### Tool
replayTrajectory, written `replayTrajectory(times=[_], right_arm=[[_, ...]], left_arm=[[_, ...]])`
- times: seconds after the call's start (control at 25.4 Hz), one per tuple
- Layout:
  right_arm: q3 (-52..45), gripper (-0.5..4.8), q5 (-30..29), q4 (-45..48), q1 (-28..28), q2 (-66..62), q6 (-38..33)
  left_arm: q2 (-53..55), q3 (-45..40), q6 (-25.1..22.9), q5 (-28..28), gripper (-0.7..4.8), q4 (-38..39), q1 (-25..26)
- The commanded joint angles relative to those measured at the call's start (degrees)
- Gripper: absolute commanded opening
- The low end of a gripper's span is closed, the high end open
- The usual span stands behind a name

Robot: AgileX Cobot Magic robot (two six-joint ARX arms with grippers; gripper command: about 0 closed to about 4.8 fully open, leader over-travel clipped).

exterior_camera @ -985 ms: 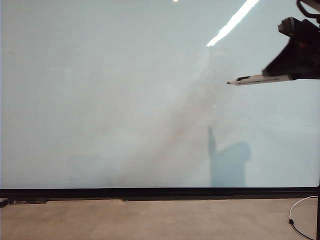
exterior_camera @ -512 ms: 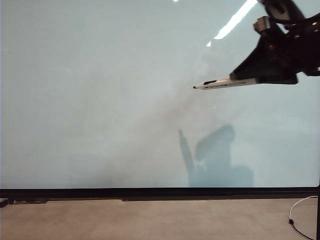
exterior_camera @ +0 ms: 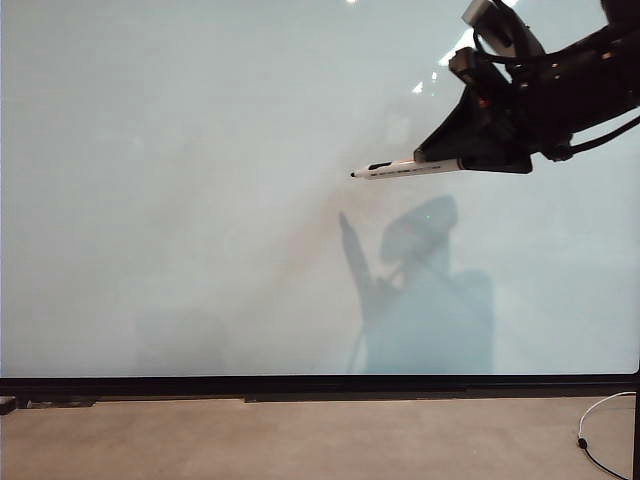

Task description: Pick up the pen on the shelf to the right of the whiteboard and draw a check mark.

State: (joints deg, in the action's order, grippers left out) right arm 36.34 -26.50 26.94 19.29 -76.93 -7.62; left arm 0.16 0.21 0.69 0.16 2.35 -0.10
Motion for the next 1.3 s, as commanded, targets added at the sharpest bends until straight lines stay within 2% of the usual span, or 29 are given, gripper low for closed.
replayTrajectory(times=[0.04,0.63,1.3], right_arm=[[0.98,-0.07,0.07,1.75,0.26,-0.94,-0.35],[1.88,-0.07,5.55,3.78,0.81,-2.64,-1.44],[2.36,-0.07,8.59,3.28,0.79,-4.46,-1.64]], left_arm=[[0.02,0.17,-0.24,0.04,-0.04,-0.7,-0.02],[0.02,0.17,-0.24,0.04,-0.04,-0.72,0.0],[0.02,0.17,-0.24,0.04,-0.05,-0.7,0.0]])
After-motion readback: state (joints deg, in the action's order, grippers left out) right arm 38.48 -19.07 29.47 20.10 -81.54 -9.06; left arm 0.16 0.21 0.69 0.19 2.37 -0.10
